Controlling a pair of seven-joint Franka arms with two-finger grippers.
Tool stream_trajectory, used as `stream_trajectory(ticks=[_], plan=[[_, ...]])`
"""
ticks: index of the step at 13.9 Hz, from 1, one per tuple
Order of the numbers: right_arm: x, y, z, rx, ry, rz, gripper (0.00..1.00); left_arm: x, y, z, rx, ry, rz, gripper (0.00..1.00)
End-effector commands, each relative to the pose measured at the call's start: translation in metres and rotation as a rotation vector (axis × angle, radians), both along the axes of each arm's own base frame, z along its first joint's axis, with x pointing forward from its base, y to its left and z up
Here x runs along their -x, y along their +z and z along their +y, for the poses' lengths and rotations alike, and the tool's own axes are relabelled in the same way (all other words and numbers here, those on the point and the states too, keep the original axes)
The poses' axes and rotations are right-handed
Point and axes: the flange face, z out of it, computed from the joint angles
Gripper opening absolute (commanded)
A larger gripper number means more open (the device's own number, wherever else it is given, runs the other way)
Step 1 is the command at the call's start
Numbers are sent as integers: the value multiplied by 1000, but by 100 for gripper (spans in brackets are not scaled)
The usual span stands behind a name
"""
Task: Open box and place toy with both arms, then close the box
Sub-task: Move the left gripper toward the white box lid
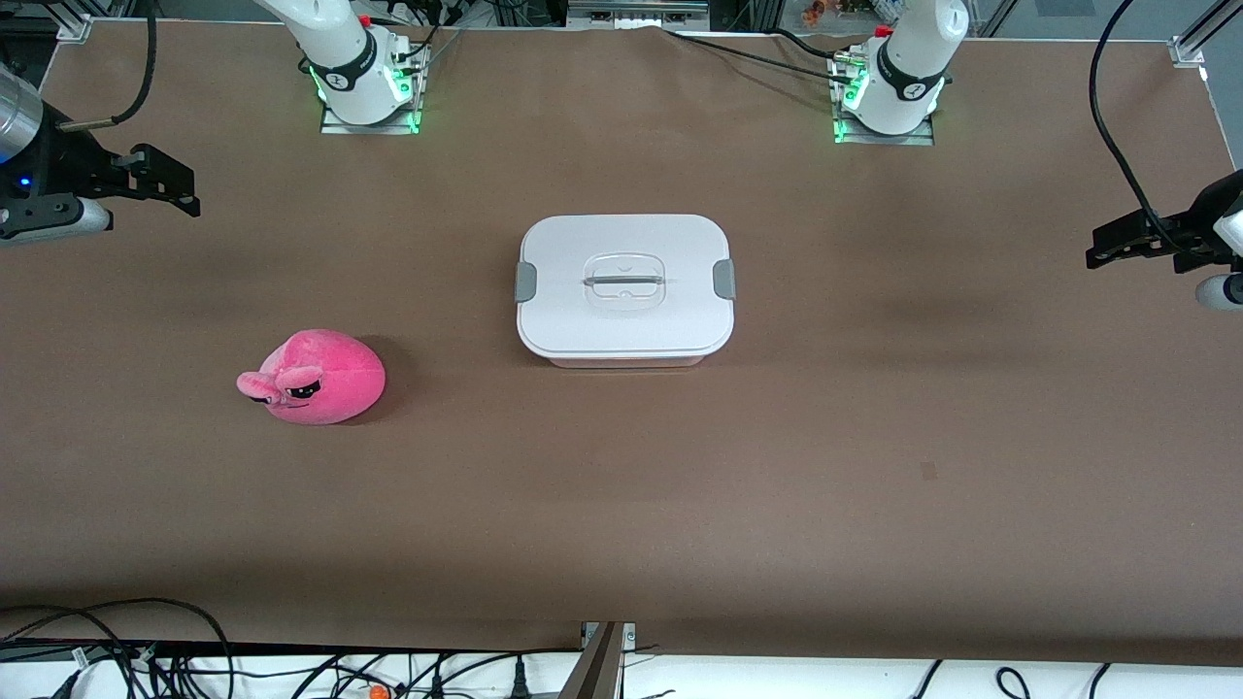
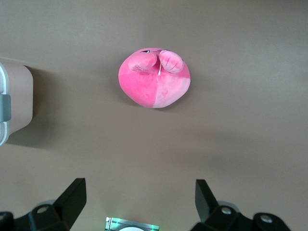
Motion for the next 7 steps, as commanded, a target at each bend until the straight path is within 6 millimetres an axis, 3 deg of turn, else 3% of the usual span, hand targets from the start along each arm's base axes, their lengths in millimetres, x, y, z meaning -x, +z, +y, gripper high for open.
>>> stream_trajectory(ticks=[1, 7], plan=[[-1, 7, -4, 11, 13, 2, 100, -3, 5, 0, 12, 6, 6, 100], [-6, 3, -7, 8, -2, -7, 100, -6, 1, -1, 15, 5, 12, 100]])
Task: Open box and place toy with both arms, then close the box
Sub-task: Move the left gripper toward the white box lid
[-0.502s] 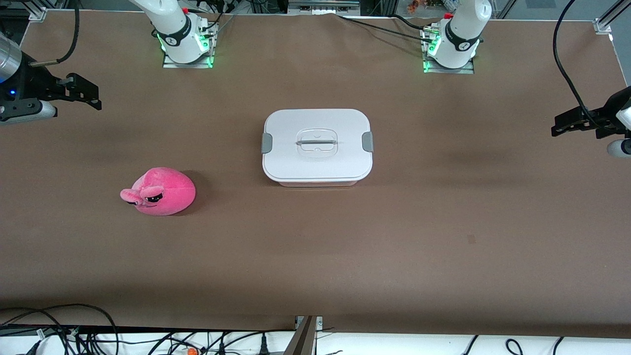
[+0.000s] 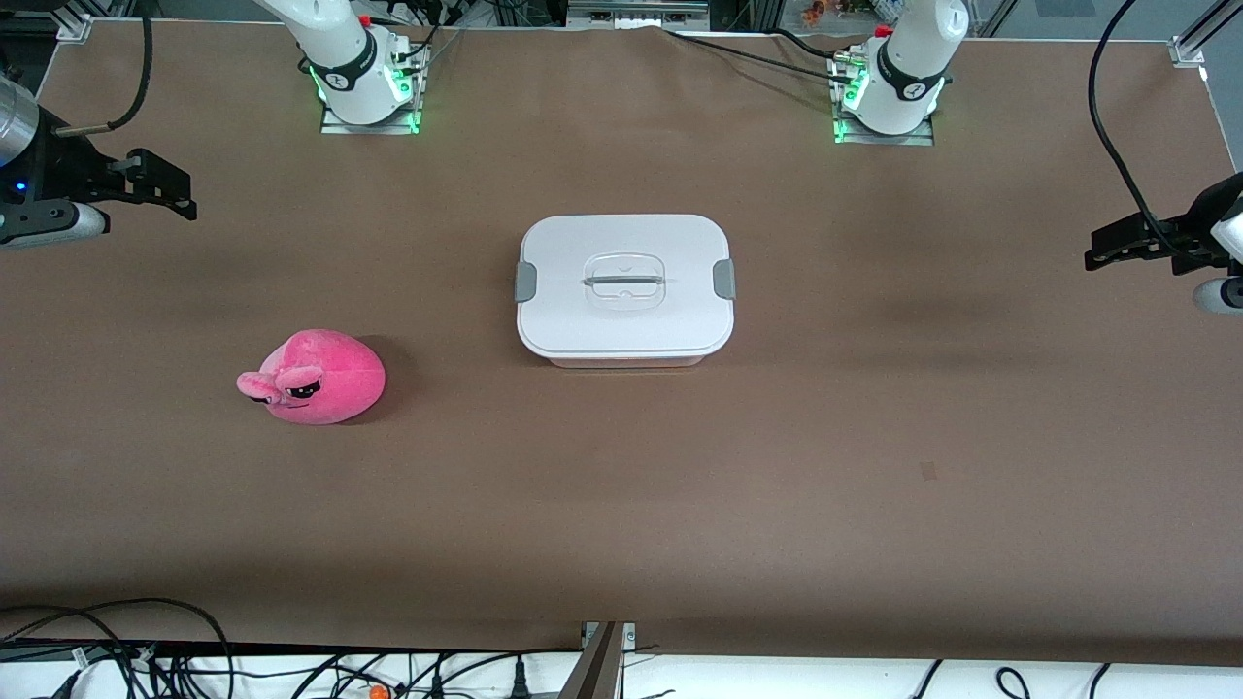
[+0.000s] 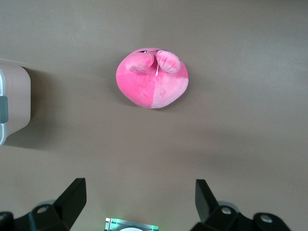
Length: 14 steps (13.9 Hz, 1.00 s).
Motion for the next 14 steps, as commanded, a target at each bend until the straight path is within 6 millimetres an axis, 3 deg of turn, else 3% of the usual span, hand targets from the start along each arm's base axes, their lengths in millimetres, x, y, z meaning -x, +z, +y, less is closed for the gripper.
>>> stream_trajectory(ticks=[1, 3, 7, 11, 13, 14], plan=[[-4, 7, -3, 7, 7, -14, 100, -3, 6, -4, 15, 1, 4, 100], [-6, 4, -7, 4, -1, -14, 100, -4, 4, -13, 30, -17, 6, 100], [-7, 4, -7, 2, 1, -24, 100, -3, 1, -99, 36, -165, 15, 100], [-6, 3, -7, 3, -4, -13, 100, 16, -20, -224, 32, -376, 55, 100], [-6, 2, -7, 3, -4, -11, 100, 32, -50, -298, 25, -500, 98, 100], [-6, 2, -7, 3, -6, -11, 100, 48, -72, -349, 28, -571, 132, 100]])
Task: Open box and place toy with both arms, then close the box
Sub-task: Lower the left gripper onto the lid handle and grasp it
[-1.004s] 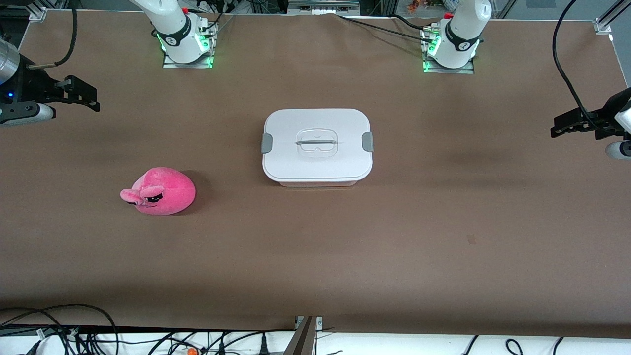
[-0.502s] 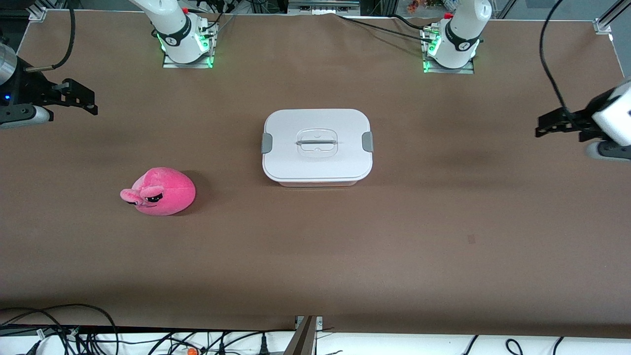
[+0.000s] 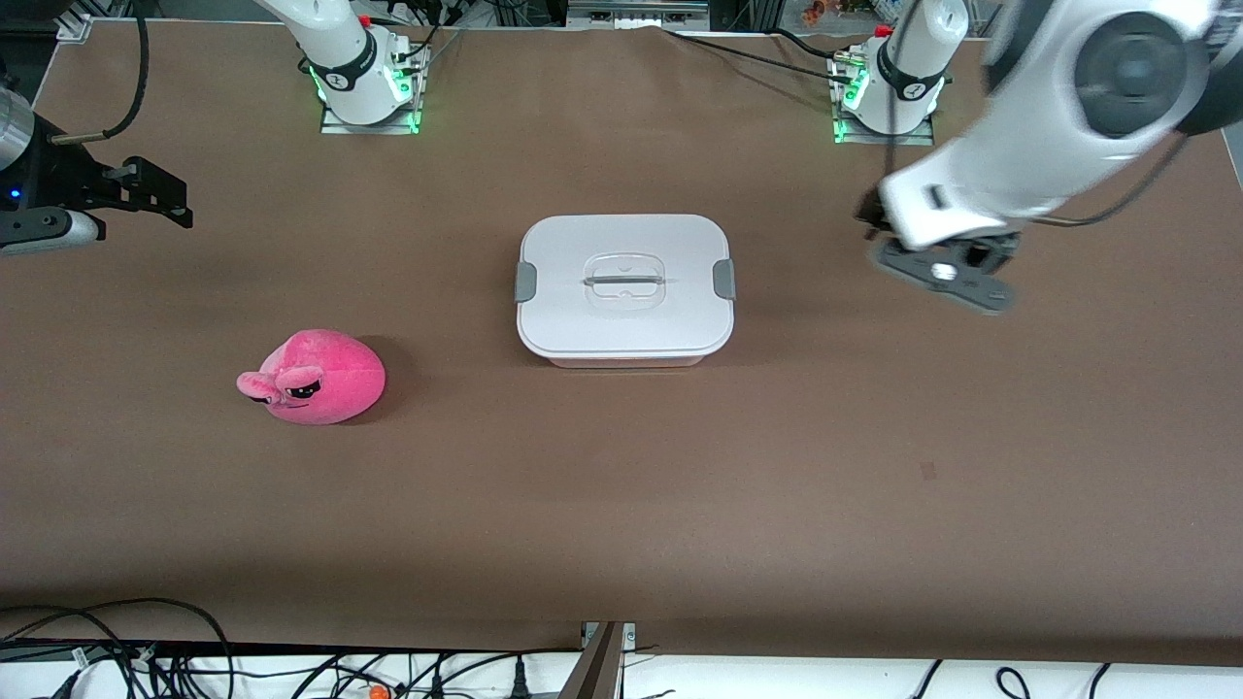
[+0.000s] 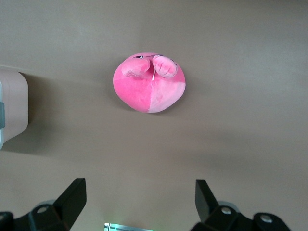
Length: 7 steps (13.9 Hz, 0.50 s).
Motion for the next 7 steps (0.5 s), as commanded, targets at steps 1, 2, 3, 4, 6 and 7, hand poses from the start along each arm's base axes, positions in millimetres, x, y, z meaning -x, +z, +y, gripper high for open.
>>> stream_trajectory(ticks=[1, 2, 3, 4, 6, 7], plan=[[-1, 5, -2, 4, 7, 2, 100, 27, -40, -107, -4, -160, 37, 100], [-1, 4, -3, 4, 7, 2, 100, 34, -50, -134, 9, -214, 25, 100], [-1, 4, -2, 3, 11, 2, 100, 42, -64, -159, 18, -255, 19, 100], [-1, 4, -3, 3, 13, -2, 100, 52, -72, -183, 35, -301, 1, 100], [-2, 4, -3, 6, 16, -2, 100, 58, -97, -213, 76, -432, -19, 100], [-2, 4, -3, 8, 16, -1, 100, 57, -124, -234, 117, -587, -50, 100]])
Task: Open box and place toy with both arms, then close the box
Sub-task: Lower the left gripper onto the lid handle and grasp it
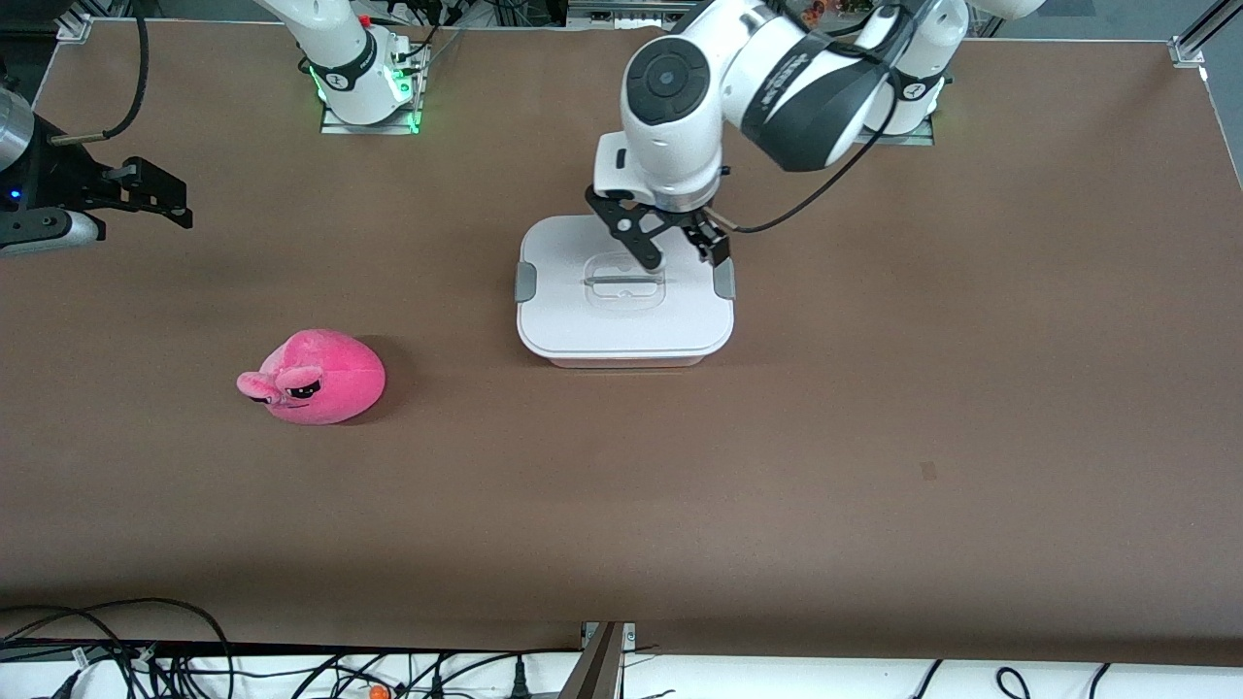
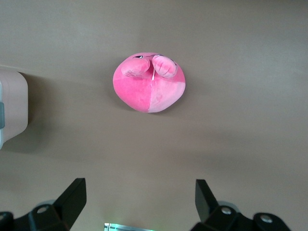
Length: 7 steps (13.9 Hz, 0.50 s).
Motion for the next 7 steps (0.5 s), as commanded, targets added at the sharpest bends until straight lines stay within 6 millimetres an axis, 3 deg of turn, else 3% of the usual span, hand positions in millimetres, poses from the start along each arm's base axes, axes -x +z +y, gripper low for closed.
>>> stream_trajectory(ticks=[1, 2, 4, 7], plan=[[-2, 4, -2, 8, 18, -1, 100, -14, -34, -27, 85, -241, -36, 100], [-2, 4, -2, 8, 18, -1, 100, -16, -50, -32, 98, -316, -36, 100], [-2, 4, -2, 6, 16, -3, 100, -18, -62, -39, 133, -448, -47, 100], [-3, 5, -3, 5, 13, -11, 100, -3, -79, -59, 138, -525, -61, 100]])
